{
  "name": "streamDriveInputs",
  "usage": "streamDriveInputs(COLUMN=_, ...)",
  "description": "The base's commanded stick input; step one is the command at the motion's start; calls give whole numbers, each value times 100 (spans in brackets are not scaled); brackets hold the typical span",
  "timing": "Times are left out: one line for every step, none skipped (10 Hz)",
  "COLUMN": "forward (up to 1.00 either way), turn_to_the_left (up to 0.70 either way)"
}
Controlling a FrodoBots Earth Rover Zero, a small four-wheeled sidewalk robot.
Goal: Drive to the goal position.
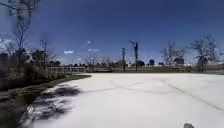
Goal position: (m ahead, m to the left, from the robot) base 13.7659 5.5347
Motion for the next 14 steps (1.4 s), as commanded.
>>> streamDriveInputs(forward=70, turn_to_the_left=0)
streamDriveInputs(forward=70, turn_to_the_left=0)
streamDriveInputs(forward=70, turn_to_the_left=0)
streamDriveInputs(forward=70, turn_to_the_left=0)
streamDriveInputs(forward=70, turn_to_the_left=0)
streamDriveInputs(forward=70, turn_to_the_left=0)
streamDriveInputs(forward=70, turn_to_the_left=0)
streamDriveInputs(forward=70, turn_to_the_left=0)
streamDriveInputs(forward=70, turn_to_the_left=0)
streamDriveInputs(forward=70, turn_to_the_left=0)
streamDriveInputs(forward=70, turn_to_the_left=0)
streamDriveInputs(forward=70, turn_to_the_left=0)
streamDriveInputs(forward=70, turn_to_the_left=0)
streamDriveInputs(forward=70, turn_to_the_left=0)
